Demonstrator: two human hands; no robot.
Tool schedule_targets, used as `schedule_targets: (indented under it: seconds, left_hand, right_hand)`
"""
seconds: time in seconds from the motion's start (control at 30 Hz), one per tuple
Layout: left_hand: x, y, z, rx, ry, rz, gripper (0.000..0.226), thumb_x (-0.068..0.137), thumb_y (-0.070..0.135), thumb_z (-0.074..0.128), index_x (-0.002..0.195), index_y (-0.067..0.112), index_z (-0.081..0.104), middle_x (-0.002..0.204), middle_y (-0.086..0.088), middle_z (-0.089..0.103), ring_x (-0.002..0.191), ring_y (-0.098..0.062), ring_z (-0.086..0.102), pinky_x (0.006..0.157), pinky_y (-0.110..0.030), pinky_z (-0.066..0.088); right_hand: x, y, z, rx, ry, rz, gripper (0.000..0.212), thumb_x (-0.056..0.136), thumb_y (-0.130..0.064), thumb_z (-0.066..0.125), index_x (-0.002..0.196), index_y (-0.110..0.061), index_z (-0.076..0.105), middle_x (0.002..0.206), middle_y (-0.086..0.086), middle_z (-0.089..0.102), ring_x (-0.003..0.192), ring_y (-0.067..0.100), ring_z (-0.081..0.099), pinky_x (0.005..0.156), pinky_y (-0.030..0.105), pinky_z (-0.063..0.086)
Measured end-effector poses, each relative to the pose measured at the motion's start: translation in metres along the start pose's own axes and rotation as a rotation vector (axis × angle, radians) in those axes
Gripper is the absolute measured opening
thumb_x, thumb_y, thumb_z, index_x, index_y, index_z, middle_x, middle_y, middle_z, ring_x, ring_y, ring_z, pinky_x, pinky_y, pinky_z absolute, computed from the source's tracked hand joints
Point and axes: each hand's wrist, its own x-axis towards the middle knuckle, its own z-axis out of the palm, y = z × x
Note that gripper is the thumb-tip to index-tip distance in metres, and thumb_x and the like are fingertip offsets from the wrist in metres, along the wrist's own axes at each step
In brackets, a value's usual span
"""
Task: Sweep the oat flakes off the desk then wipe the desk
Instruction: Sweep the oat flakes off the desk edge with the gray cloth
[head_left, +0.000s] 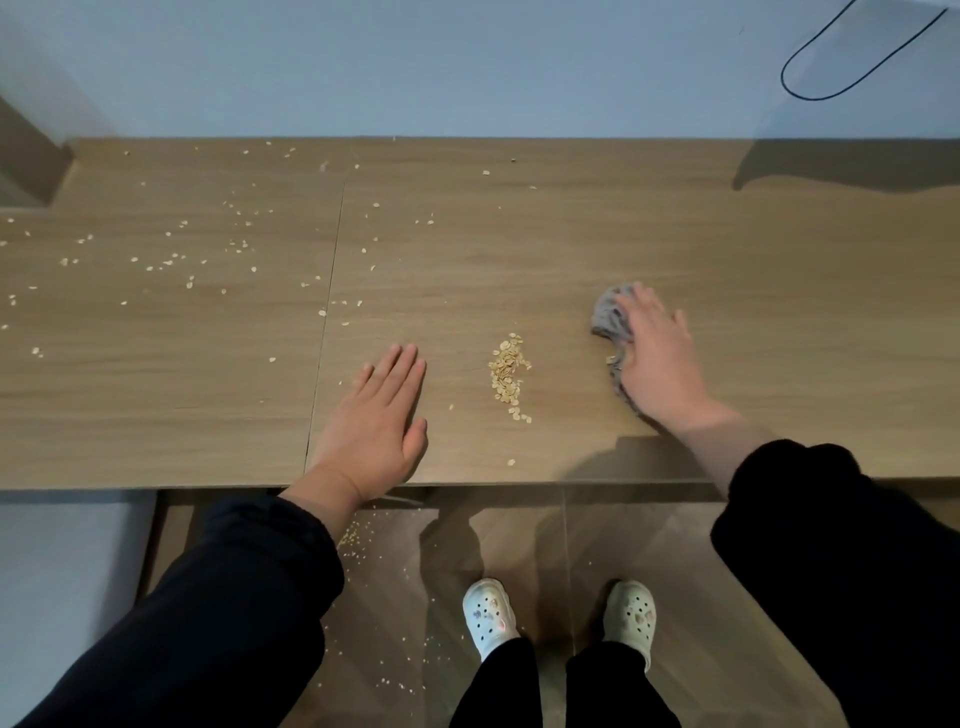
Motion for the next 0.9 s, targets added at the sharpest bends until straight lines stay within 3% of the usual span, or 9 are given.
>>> schedule_targets:
  seconds: [0.13,0.23,0.4,0.53,0.67,0.77,0.83,0.9]
  left_hand:
    - [0.000,0.001,-0.001,0.016,0.006,-0.006,0.071,0.089,0.047,0.003,0.150,0.012,0.002,0.158,-0.002,-0.006,0.146,-0.015,-0.012,0.118,-0.033,-0.007]
    - [0.001,0.000,0.001,0.036,0.007,-0.003,0.068,0.089,0.047,0.001,0.148,0.014,-0.004,0.158,-0.001,-0.008,0.145,-0.013,-0.015,0.118,-0.032,-0.007]
    - [0.001,0.000,0.001,0.029,0.013,-0.014,0.069,0.089,0.049,0.002,0.149,0.014,-0.001,0.159,-0.001,-0.006,0.146,-0.013,-0.012,0.119,-0.033,-0.004]
    - [0.001,0.000,0.002,0.038,0.013,-0.016,0.068,0.091,0.048,0.005,0.150,0.014,0.001,0.159,-0.002,-0.003,0.147,-0.014,-0.009,0.119,-0.035,-0.001]
    - [0.001,-0.001,0.002,0.065,0.000,-0.017,0.067,0.092,0.047,0.004,0.149,0.014,-0.002,0.160,-0.003,-0.004,0.147,-0.015,-0.009,0.120,-0.037,-0.001]
    - [0.001,-0.001,0.002,0.065,0.009,-0.017,0.068,0.091,0.048,0.002,0.150,0.013,0.000,0.159,-0.003,-0.003,0.147,-0.015,-0.009,0.119,-0.035,-0.002]
    - [0.000,0.000,0.002,0.058,0.015,-0.015,0.069,0.090,0.048,0.001,0.150,0.014,0.000,0.159,-0.003,-0.004,0.146,-0.014,-0.009,0.119,-0.034,-0.004]
    - [0.001,-0.001,0.002,0.054,0.015,-0.011,0.070,0.090,0.049,0.000,0.150,0.014,-0.002,0.159,-0.002,-0.006,0.146,-0.013,-0.011,0.118,-0.034,-0.004]
  right_hand:
    - [-0.032,0.012,0.006,0.022,0.103,0.198,0.061,0.091,0.000,0.047,0.149,-0.014,0.032,0.161,0.007,0.019,0.149,0.021,0.013,0.122,0.043,0.009]
    - [-0.056,-0.014,0.019,-0.031,0.093,0.342,0.070,0.090,-0.009,0.057,0.152,-0.015,0.024,0.162,0.006,0.012,0.150,0.021,0.007,0.123,0.040,0.008]
    - [-0.076,-0.072,0.043,-0.075,0.002,0.116,0.084,0.090,-0.025,0.059,0.155,-0.017,0.006,0.163,0.007,-0.003,0.150,0.022,-0.006,0.123,0.042,0.004]
    - [-0.075,-0.046,0.031,-0.133,-0.057,-0.001,0.085,0.088,-0.022,0.061,0.155,-0.021,0.009,0.163,0.003,-0.002,0.150,0.019,-0.005,0.122,0.044,0.005]
    - [-0.074,0.021,0.004,-0.082,0.147,0.352,0.071,0.086,-0.013,0.062,0.148,-0.018,0.029,0.161,0.005,0.017,0.148,0.022,0.016,0.121,0.046,0.015]
    - [-0.074,0.032,0.005,-0.027,0.237,0.565,0.064,0.090,-0.012,0.056,0.148,-0.011,0.030,0.160,0.011,0.018,0.148,0.026,0.016,0.120,0.047,0.018]
    - [-0.072,0.010,0.015,-0.057,0.217,0.509,0.074,0.084,-0.017,0.066,0.148,-0.010,0.030,0.159,0.012,0.021,0.146,0.027,0.022,0.118,0.045,0.025]
    - [-0.073,-0.019,0.028,-0.074,0.167,0.316,0.078,0.081,-0.019,0.068,0.148,-0.013,0.029,0.158,0.010,0.023,0.146,0.026,0.023,0.118,0.043,0.027]
